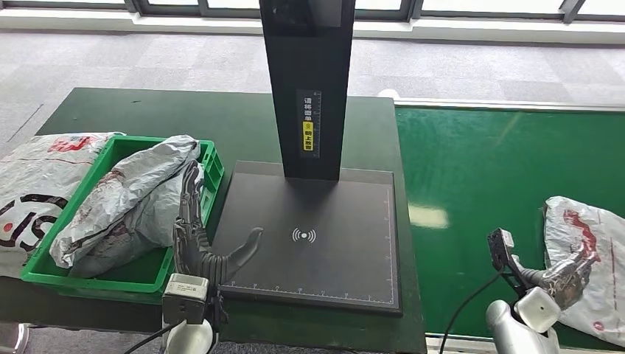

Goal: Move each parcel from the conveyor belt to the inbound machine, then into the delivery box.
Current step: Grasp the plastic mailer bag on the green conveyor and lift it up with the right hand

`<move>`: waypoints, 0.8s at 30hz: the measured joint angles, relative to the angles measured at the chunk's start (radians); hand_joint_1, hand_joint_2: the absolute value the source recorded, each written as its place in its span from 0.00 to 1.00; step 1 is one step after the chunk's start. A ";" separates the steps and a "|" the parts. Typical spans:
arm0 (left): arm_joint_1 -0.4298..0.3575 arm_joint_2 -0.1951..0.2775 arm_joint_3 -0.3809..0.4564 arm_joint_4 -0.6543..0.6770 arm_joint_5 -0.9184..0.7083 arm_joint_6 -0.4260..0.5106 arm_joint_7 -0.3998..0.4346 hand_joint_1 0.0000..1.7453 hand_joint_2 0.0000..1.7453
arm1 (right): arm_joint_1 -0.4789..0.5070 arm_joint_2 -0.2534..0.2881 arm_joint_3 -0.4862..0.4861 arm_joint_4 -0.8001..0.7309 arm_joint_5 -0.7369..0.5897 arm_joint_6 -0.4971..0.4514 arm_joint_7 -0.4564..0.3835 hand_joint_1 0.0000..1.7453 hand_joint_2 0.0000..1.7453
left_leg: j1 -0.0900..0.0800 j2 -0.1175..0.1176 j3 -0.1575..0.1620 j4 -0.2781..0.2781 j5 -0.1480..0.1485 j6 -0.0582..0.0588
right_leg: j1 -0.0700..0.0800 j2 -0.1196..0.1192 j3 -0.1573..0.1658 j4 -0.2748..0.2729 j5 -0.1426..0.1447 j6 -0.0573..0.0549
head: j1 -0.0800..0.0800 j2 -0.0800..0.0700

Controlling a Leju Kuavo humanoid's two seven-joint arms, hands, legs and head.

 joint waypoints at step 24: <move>0.001 0.000 0.000 -0.006 -0.010 -0.016 0.017 0.00 1.00 | -0.006 -0.056 -0.061 0.141 0.000 0.000 0.055 0.00 1.00 | 0.000 0.000 -0.007 0.000 -0.001 0.001 | 0.000 0.000 0.000 0.000 0.000 0.000 | 0.000 0.000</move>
